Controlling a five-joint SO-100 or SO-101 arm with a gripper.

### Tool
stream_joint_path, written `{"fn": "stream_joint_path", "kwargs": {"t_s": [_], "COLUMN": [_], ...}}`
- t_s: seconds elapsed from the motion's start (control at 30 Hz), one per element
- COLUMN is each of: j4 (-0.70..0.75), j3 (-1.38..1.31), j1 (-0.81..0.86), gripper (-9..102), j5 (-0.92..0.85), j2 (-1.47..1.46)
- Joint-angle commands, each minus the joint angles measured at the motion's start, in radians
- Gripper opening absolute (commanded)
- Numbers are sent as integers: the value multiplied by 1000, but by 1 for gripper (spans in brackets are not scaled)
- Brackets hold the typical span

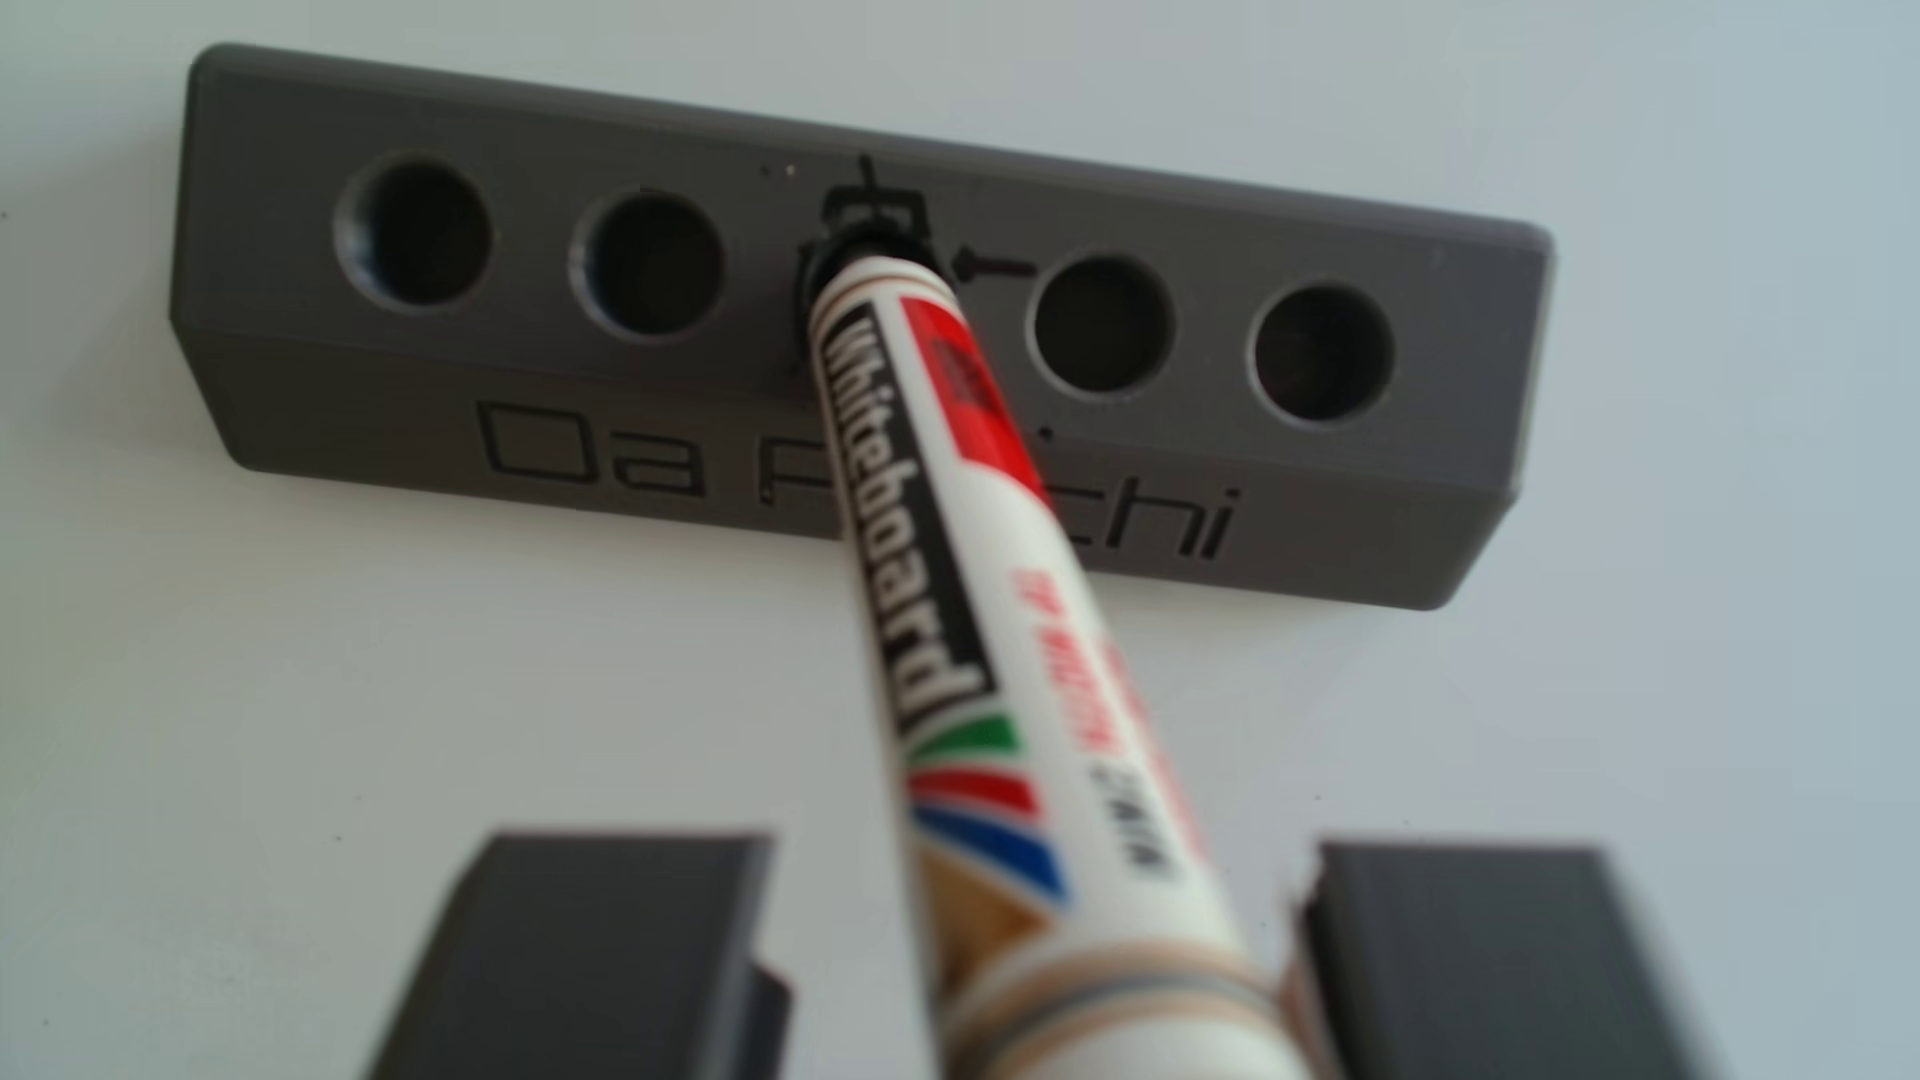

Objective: Draw a face

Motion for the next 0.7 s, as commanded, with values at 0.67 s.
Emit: {"fn": "stream_joint_path", "kwargs": {"t_s": [0.67], "j4": [-32], "j3": [-74], "j1": [12], "gripper": [55], "j5": [-6], "j2": [31]}}
